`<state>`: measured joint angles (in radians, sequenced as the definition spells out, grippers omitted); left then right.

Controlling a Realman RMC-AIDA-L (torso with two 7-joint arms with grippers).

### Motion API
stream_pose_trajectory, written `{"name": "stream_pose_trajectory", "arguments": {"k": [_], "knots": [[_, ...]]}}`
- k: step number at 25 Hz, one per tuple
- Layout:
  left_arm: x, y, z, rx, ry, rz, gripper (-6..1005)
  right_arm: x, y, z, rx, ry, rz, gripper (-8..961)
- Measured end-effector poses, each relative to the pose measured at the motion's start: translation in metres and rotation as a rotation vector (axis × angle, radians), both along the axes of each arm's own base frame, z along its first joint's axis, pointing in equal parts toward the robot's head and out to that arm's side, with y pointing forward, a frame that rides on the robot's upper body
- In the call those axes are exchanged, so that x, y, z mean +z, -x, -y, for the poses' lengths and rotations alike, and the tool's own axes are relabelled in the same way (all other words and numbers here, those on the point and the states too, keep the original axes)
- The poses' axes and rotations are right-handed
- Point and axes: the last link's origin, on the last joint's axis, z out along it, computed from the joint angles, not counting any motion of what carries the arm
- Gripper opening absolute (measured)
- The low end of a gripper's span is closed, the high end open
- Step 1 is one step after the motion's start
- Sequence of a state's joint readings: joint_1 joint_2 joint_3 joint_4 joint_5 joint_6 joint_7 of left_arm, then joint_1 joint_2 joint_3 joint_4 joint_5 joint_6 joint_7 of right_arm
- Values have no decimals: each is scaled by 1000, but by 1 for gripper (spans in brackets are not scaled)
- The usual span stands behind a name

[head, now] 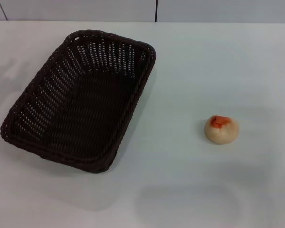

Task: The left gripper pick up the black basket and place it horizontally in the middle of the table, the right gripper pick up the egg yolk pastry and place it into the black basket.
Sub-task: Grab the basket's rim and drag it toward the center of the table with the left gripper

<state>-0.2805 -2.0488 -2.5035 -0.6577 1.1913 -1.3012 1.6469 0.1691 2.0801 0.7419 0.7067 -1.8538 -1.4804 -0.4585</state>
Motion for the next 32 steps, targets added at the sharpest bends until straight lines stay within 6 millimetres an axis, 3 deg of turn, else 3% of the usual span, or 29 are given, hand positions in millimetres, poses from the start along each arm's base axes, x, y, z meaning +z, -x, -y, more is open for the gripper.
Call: {"name": "stream_pose_trajectory", "arguments": {"k": [5,14,25,32], "knots": [[9,-24,-13,-14,186,-32,432,0,0,-1,2,0,1,510],[21,-49,-28,94,377,-165,420,0,2,-2,6,-3,-4,510],[-7,-84,-52,194,579,-500,406,1,4,-3,12,-7,-2,510],[-17,-90,-55,192,615,-581,397,1,2,-1,5,-8,0,510]]}}
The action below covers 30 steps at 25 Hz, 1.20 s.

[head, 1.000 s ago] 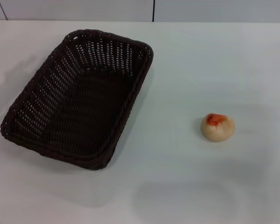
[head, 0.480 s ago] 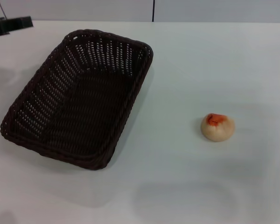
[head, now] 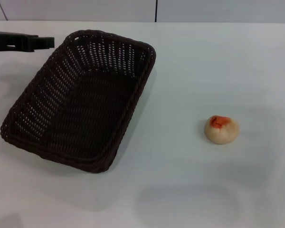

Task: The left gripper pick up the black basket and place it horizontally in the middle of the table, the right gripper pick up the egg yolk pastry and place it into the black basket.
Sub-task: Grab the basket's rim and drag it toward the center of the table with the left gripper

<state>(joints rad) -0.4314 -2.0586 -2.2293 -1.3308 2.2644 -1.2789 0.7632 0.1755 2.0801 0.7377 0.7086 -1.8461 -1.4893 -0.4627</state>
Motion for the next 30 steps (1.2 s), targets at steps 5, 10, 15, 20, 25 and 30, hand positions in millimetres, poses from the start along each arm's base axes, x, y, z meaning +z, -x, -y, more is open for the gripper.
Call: {"name": "stream_pose_trajectory", "arguments": {"k": [5,10,15,20,25,30], "knots": [[-8,0,-2,-3,17,-47,391,0,0,0,1,1,1,509],[-16,6,-2,10,20,-69,385,0,1,0,4,3,2,509],[-20,15,-3,32,19,-101,378,-1,1,1,5,3,2,509],[-28,21,-4,42,24,-111,372,-1,1,2,6,5,4,509],[-31,25,-4,46,33,-130,366,-2,2,2,10,7,5,509],[-34,28,-3,52,45,-130,359,-2,3,2,11,5,3,509]]}}
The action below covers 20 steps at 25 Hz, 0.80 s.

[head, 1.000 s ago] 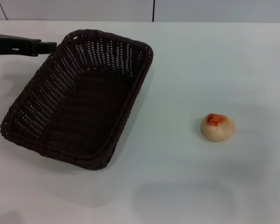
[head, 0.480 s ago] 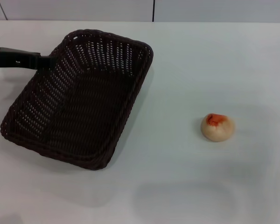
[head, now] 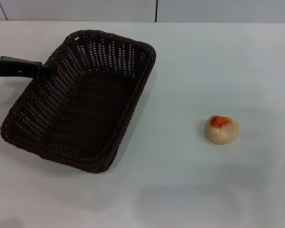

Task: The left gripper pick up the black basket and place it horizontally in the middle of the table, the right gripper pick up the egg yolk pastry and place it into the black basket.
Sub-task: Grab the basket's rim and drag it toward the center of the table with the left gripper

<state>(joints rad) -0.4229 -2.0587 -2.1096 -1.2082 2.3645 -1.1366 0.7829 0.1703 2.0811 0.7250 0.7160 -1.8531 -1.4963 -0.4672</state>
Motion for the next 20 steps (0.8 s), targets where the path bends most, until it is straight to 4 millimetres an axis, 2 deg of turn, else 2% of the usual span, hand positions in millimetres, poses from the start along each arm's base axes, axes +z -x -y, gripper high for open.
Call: {"name": "stream_pose_trajectory", "arguments": {"k": [20], "knots": [[-10,-1,-1,-13,49,-63,334,0,2,0,8,-2,-1,508]]}}
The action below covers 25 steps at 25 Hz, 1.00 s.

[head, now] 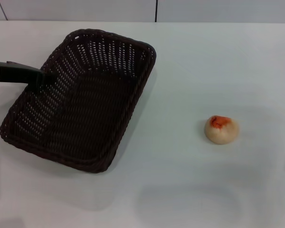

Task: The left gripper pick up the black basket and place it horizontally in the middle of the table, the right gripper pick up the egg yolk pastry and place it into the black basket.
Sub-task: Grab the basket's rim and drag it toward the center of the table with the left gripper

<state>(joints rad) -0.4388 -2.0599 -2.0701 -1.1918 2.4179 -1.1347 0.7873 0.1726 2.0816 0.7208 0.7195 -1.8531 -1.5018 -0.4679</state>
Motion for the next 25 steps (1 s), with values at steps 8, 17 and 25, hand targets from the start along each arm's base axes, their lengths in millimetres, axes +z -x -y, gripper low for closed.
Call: {"name": "stream_pose_trajectory", "arguments": {"k": [8,17,25], "knots": [[1,-5,-4,-22,-1,-7,221,0,0,-1,0,0,0,508],[12,-29,-15,-165,18,-55,212,0,-1,0,-7,-2,-3,508],[21,-69,-23,-382,115,-38,198,1,-3,1,-12,-7,-3,508]]}}
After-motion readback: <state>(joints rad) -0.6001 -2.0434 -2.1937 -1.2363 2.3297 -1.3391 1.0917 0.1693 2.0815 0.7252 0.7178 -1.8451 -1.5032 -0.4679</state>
